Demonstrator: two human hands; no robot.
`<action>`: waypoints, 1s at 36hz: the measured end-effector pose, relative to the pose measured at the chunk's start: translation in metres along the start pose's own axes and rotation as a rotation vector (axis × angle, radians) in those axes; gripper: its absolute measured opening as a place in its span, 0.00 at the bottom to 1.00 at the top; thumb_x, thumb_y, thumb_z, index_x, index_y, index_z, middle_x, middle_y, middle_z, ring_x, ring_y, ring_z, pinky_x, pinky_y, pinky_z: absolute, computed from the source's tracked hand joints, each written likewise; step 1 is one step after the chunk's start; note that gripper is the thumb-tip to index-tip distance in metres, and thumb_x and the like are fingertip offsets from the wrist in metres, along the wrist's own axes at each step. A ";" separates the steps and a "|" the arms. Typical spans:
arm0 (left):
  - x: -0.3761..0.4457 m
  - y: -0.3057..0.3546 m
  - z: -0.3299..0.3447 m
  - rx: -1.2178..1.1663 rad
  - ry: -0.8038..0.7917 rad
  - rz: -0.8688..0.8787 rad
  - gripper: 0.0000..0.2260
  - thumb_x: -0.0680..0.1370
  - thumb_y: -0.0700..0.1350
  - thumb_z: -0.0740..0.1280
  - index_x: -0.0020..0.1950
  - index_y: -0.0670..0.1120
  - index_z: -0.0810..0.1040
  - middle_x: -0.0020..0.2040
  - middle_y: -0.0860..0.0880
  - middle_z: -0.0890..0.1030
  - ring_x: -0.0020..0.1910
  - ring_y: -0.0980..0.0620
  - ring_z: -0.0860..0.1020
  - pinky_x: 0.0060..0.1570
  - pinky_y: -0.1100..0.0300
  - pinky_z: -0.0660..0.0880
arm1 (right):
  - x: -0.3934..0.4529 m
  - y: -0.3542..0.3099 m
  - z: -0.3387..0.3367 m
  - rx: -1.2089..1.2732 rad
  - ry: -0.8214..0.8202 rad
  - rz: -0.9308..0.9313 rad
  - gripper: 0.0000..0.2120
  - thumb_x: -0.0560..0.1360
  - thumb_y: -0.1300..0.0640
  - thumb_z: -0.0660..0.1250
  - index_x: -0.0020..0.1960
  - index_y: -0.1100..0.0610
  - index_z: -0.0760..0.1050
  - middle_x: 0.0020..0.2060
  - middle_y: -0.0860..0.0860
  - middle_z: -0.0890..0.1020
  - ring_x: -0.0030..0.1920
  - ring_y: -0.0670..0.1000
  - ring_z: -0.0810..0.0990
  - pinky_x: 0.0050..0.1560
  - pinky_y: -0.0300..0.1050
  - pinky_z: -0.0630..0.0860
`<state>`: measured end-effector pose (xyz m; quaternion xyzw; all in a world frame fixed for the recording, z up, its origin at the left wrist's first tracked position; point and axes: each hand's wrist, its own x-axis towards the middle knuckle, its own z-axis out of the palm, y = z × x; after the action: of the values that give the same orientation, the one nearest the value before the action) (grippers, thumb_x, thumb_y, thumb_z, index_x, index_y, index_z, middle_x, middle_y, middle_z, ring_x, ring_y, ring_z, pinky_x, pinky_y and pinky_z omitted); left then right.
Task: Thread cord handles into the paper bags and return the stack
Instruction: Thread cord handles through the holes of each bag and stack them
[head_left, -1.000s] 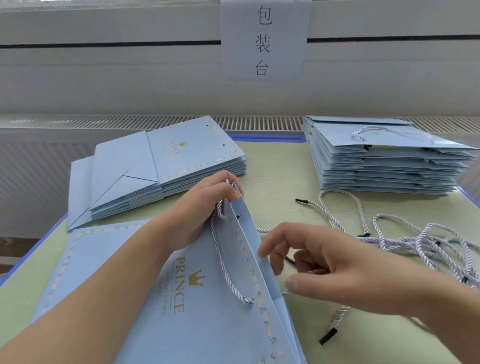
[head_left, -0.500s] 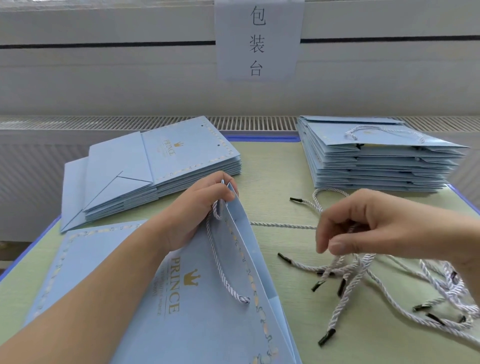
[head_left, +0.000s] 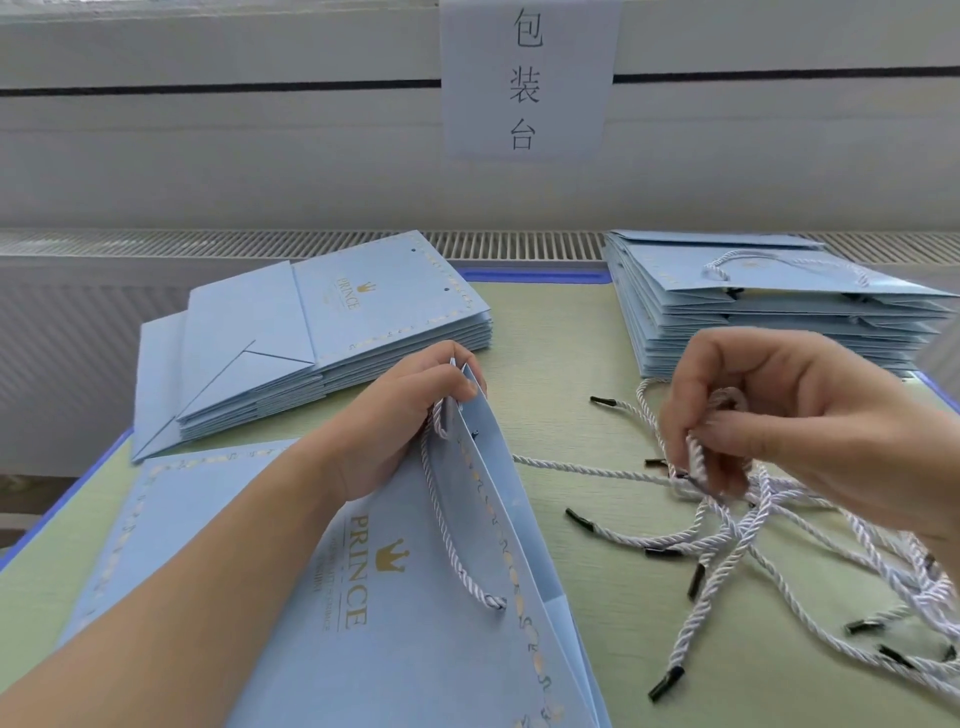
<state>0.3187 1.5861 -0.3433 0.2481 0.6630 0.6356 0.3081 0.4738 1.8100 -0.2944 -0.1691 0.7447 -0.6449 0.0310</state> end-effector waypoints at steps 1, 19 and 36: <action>0.000 0.000 0.000 0.001 -0.003 -0.001 0.06 0.65 0.42 0.62 0.40 0.45 0.73 0.34 0.46 0.73 0.30 0.50 0.73 0.30 0.62 0.71 | -0.001 0.000 -0.003 -0.019 0.024 -0.018 0.04 0.68 0.59 0.74 0.39 0.55 0.79 0.35 0.57 0.81 0.32 0.51 0.77 0.30 0.39 0.75; 0.000 0.000 0.000 0.022 0.004 -0.002 0.07 0.65 0.42 0.62 0.41 0.45 0.73 0.34 0.46 0.73 0.30 0.50 0.72 0.30 0.61 0.71 | 0.007 0.007 0.010 -0.141 0.113 0.199 0.06 0.73 0.62 0.69 0.38 0.56 0.78 0.33 0.57 0.82 0.25 0.46 0.71 0.22 0.33 0.65; 0.000 0.000 0.000 0.029 0.010 -0.001 0.07 0.65 0.43 0.62 0.41 0.45 0.73 0.35 0.46 0.71 0.32 0.49 0.71 0.34 0.57 0.68 | 0.010 0.016 0.040 -0.153 0.058 0.220 0.11 0.72 0.67 0.70 0.47 0.52 0.81 0.35 0.56 0.85 0.38 0.48 0.82 0.44 0.35 0.76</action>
<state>0.3188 1.5858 -0.3431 0.2489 0.6738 0.6269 0.3016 0.4712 1.7707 -0.3146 -0.0698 0.8062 -0.5837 0.0670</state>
